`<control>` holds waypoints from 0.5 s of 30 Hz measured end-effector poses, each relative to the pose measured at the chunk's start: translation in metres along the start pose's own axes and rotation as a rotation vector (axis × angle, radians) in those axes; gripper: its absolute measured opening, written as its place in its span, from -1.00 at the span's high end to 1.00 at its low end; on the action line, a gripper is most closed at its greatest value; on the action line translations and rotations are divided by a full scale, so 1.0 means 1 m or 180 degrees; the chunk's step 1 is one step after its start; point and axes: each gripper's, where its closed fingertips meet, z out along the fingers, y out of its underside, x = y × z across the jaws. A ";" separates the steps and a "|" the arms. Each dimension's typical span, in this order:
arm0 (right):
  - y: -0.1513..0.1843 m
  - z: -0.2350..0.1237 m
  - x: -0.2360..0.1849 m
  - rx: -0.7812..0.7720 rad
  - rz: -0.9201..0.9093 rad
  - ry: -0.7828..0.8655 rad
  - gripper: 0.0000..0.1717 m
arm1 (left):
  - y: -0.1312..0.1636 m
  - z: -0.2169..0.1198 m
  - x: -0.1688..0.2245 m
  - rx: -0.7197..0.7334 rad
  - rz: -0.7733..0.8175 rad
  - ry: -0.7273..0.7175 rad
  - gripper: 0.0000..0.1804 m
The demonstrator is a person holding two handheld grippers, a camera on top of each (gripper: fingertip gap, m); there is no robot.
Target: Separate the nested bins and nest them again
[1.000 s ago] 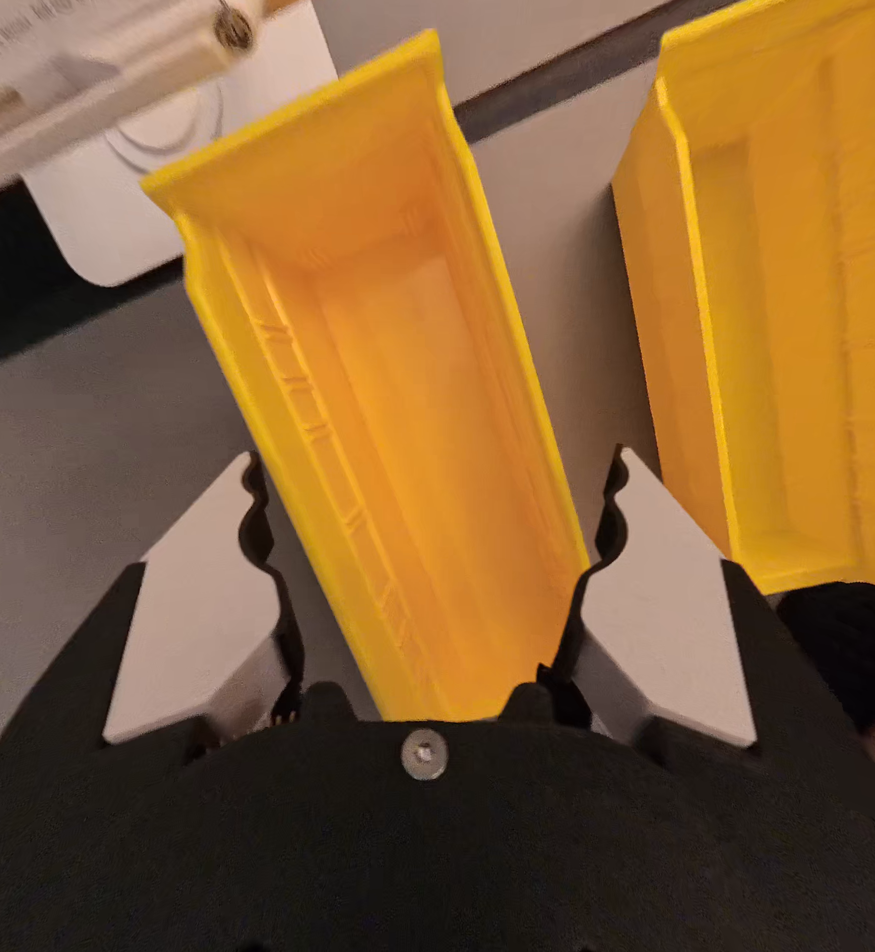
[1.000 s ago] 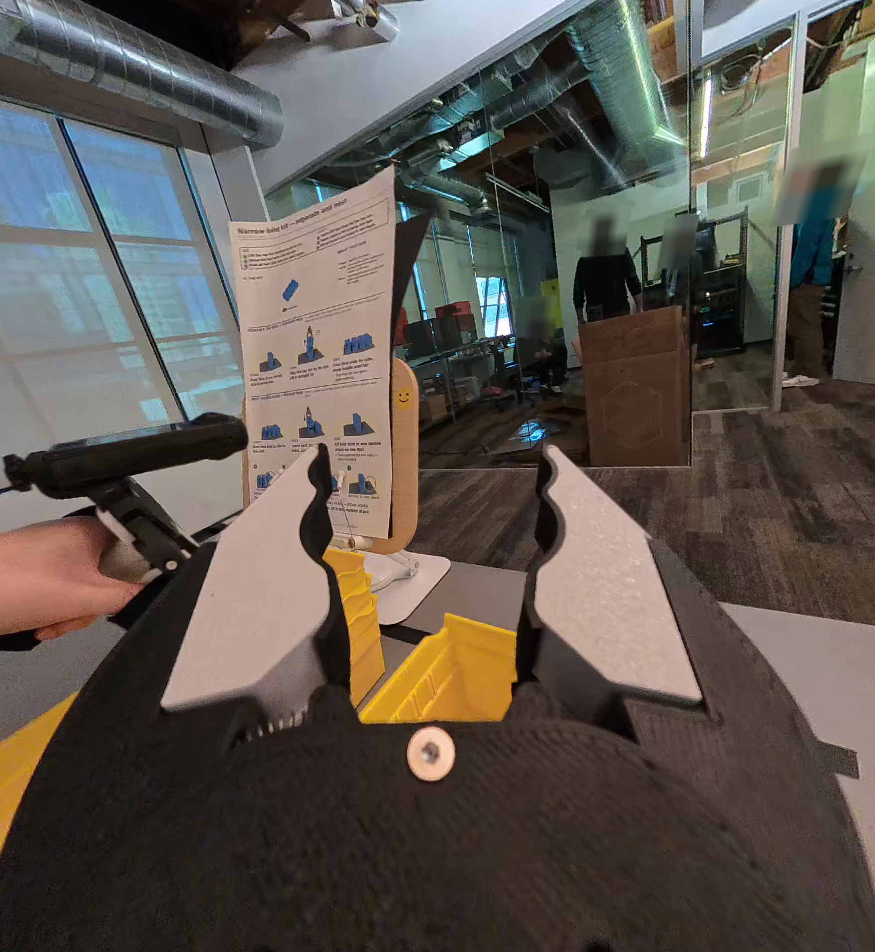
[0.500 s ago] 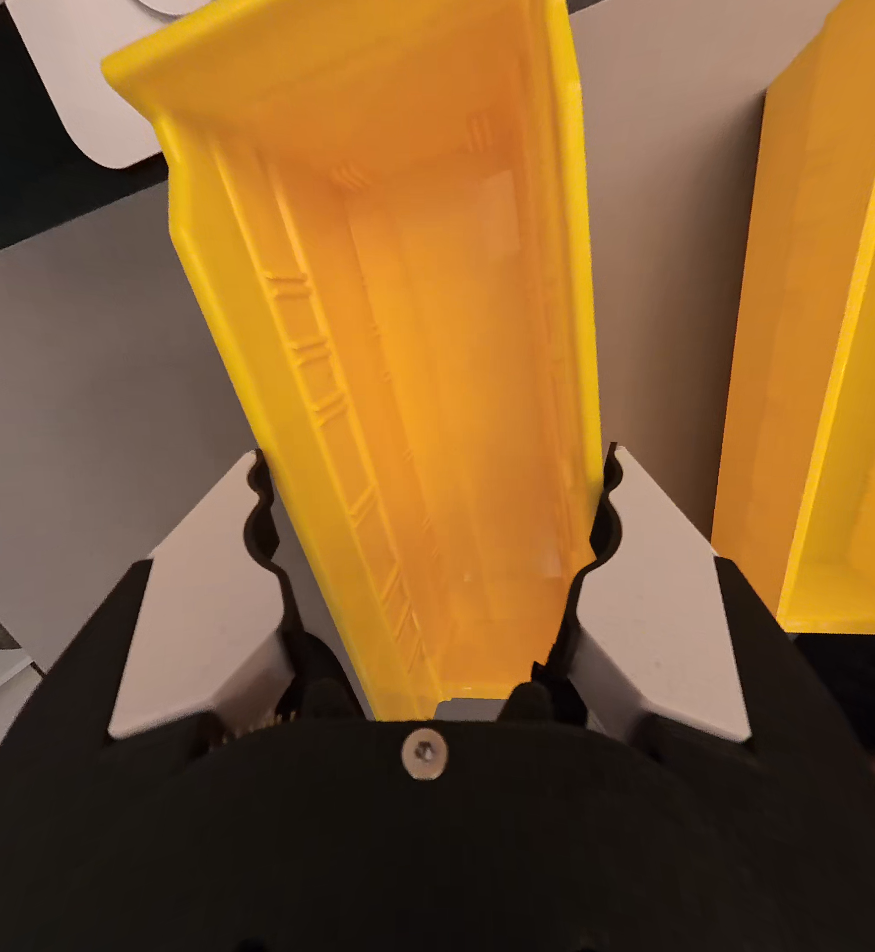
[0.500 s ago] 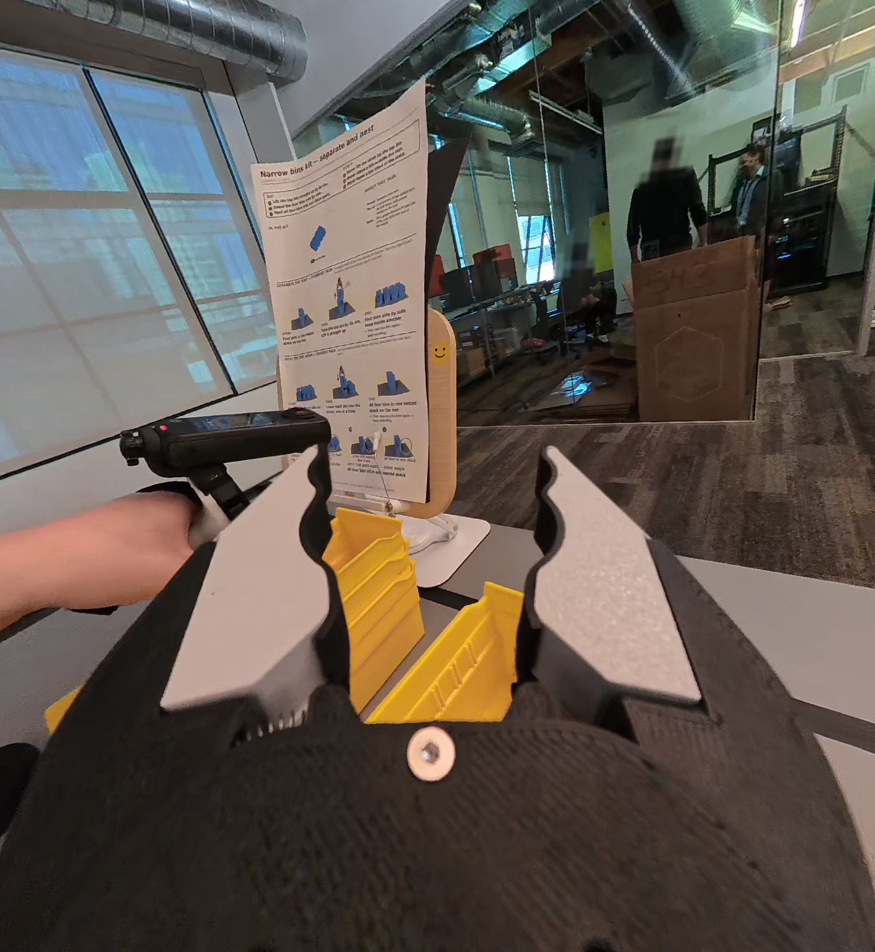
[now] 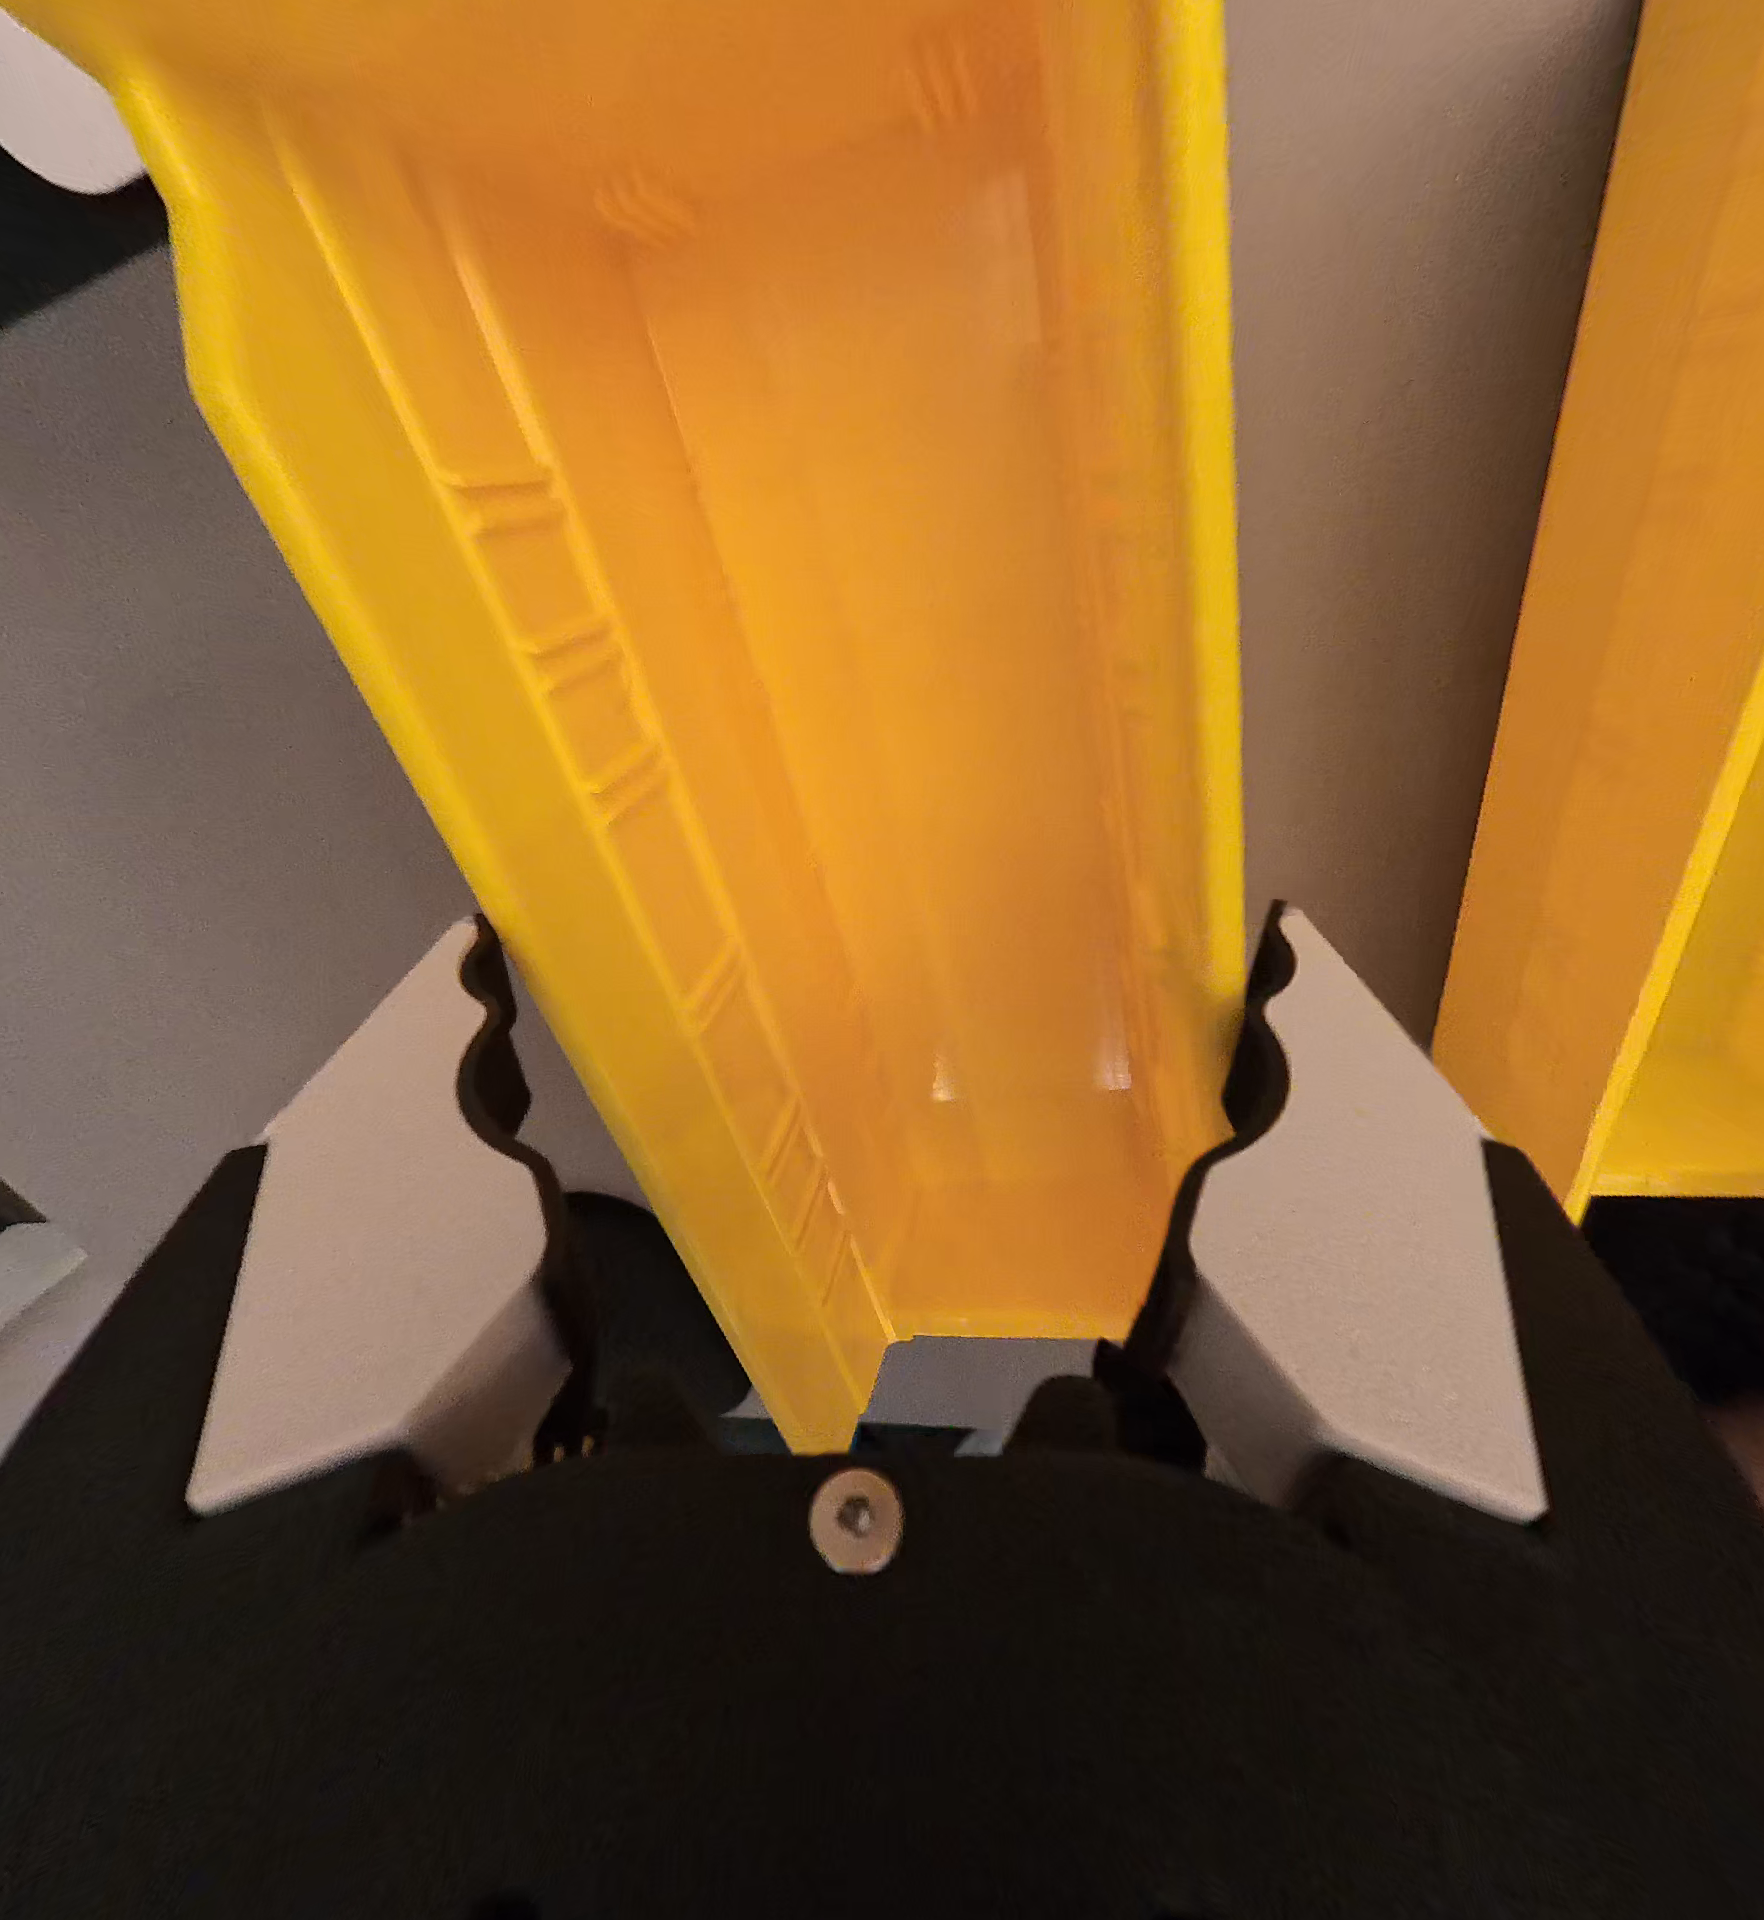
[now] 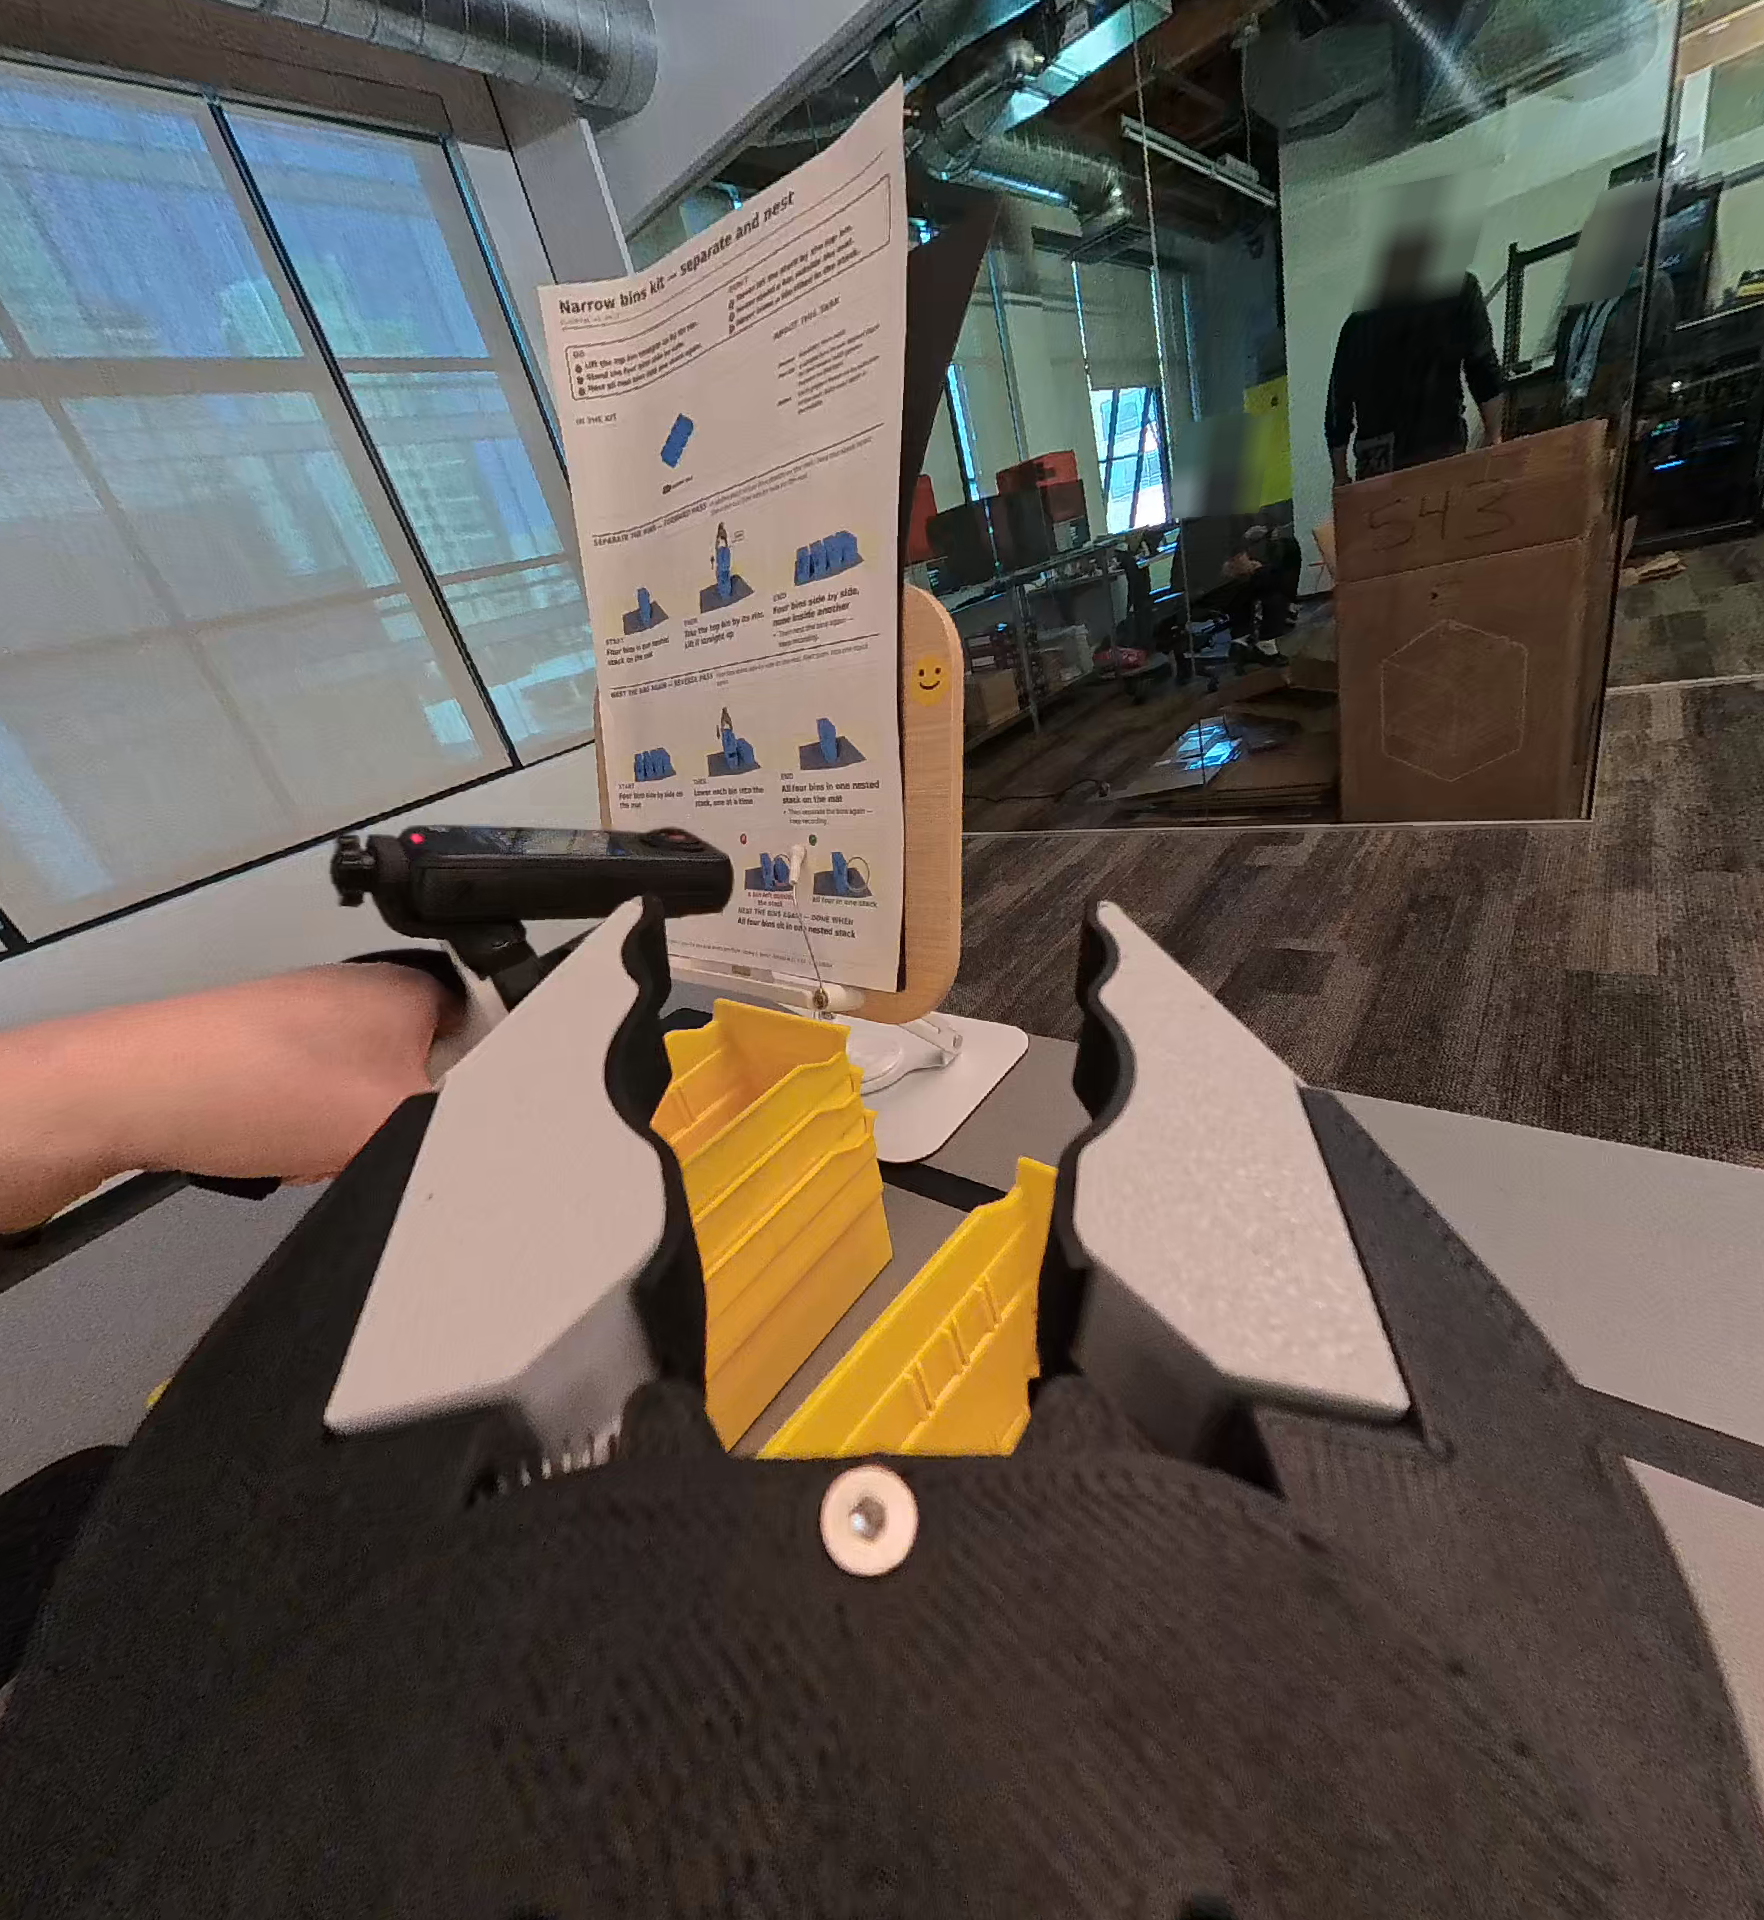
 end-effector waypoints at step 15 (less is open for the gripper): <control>0.006 0.006 -0.004 -0.0079 0.0048 -0.0077 0.09 | 0.005 -0.005 -0.001 -0.0200 0.0027 0.0070 -0.34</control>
